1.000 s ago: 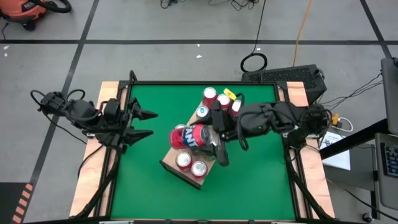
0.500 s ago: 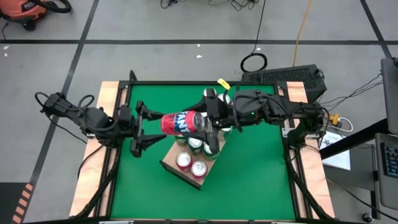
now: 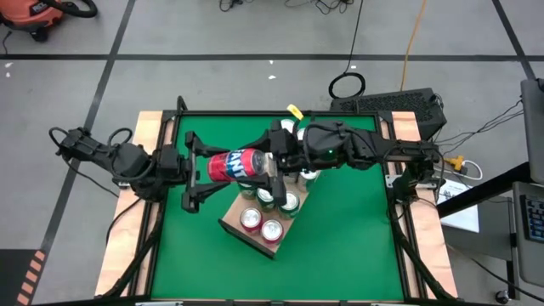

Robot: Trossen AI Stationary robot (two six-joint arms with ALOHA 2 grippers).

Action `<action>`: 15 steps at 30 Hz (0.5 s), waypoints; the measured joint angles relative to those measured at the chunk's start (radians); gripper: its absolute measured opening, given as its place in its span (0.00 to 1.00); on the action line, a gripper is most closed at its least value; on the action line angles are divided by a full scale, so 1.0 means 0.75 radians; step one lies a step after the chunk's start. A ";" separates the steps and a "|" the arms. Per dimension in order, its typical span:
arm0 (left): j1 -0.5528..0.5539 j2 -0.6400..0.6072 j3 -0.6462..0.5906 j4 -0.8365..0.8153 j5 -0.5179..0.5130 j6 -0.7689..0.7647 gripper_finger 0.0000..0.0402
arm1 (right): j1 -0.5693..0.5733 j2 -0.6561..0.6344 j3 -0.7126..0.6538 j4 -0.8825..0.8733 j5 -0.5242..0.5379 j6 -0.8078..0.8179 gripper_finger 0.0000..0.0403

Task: Sort soda cans
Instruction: Put the red soda can on the shelf and align it with the bottom red soda cans

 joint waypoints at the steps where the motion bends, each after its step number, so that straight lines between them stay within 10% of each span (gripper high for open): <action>1: 0.004 0.000 0.000 0.000 0.016 -0.001 0.88 | -0.005 0.000 0.000 0.000 0.000 0.010 0.76; 15: 0.012 -0.001 0.000 0.002 0.032 0.026 0.71 | -0.017 0.000 0.000 0.029 0.028 0.066 0.79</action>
